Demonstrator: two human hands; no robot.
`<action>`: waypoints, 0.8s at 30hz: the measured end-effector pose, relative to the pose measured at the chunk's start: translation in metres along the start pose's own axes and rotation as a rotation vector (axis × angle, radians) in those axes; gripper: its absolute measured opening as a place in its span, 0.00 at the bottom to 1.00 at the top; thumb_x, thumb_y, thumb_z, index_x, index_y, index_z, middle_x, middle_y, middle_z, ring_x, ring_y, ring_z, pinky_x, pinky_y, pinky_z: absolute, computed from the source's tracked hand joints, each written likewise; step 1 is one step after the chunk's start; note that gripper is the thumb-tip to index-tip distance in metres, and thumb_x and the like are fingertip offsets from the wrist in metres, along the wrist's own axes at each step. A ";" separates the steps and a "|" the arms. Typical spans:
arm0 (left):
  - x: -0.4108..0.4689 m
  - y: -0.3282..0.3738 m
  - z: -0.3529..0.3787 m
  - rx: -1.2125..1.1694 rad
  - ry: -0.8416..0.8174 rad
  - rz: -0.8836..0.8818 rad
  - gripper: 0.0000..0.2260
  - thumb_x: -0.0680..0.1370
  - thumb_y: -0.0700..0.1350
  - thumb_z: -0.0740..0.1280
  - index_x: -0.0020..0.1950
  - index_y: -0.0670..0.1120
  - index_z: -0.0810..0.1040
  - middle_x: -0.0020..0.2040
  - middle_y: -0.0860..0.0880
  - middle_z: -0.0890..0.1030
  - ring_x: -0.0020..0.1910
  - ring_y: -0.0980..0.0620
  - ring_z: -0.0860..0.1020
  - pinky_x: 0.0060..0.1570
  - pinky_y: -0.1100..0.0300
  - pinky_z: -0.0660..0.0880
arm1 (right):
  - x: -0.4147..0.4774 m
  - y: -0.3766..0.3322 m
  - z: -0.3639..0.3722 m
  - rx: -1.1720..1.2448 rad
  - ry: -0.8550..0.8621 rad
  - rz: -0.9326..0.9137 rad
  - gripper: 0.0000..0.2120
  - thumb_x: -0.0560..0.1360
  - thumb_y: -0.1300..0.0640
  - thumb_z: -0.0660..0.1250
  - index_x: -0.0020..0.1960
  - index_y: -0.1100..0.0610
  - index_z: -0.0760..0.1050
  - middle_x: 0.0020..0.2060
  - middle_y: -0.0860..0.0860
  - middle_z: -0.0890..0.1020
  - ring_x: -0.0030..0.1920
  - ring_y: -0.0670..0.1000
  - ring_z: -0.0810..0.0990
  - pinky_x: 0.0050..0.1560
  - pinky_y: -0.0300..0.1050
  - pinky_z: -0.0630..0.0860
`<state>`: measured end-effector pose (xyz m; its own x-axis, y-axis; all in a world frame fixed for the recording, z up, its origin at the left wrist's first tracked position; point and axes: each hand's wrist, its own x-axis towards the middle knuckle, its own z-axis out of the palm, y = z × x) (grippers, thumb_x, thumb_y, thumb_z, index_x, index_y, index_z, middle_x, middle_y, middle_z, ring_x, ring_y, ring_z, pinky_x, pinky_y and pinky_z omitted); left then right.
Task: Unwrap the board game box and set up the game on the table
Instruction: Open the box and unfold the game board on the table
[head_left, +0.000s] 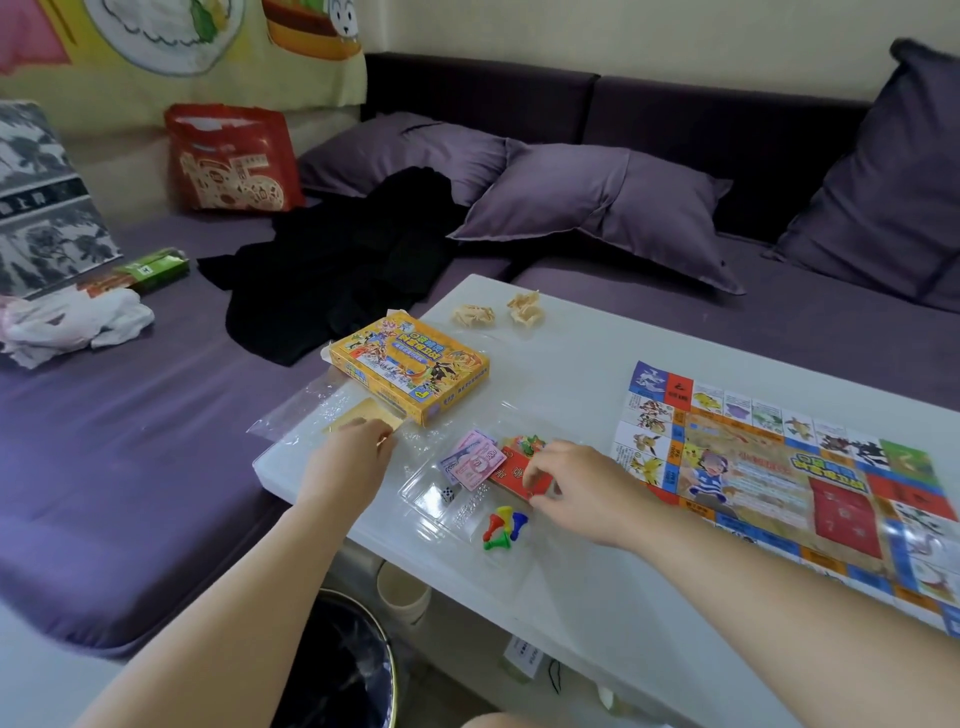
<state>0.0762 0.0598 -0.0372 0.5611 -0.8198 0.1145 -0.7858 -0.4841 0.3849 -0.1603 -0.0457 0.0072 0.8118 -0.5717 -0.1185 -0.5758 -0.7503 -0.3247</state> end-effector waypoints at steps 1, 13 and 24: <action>0.000 -0.001 -0.001 -0.034 0.021 -0.016 0.12 0.81 0.46 0.57 0.53 0.42 0.78 0.44 0.47 0.76 0.41 0.47 0.74 0.39 0.56 0.69 | 0.006 0.000 -0.003 0.009 0.025 0.010 0.10 0.75 0.54 0.65 0.56 0.51 0.77 0.54 0.47 0.75 0.43 0.45 0.71 0.43 0.39 0.67; 0.002 0.009 -0.003 -0.284 0.061 -0.118 0.14 0.81 0.46 0.58 0.65 0.46 0.75 0.58 0.45 0.79 0.53 0.46 0.77 0.47 0.60 0.68 | 0.081 -0.021 0.005 -0.094 -0.191 0.163 0.17 0.72 0.41 0.67 0.47 0.55 0.73 0.61 0.57 0.70 0.64 0.58 0.69 0.58 0.49 0.70; -0.003 0.027 0.014 0.048 -0.188 0.210 0.24 0.73 0.65 0.64 0.67 0.62 0.69 0.71 0.57 0.64 0.70 0.52 0.62 0.67 0.53 0.57 | 0.107 -0.024 0.006 -0.016 -0.288 0.244 0.18 0.70 0.43 0.69 0.32 0.55 0.69 0.29 0.51 0.68 0.38 0.55 0.70 0.29 0.42 0.61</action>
<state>0.0498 0.0446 -0.0404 0.3299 -0.9439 0.0138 -0.8938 -0.3076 0.3264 -0.0589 -0.0868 -0.0034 0.6434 -0.6190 -0.4505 -0.7551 -0.6100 -0.2403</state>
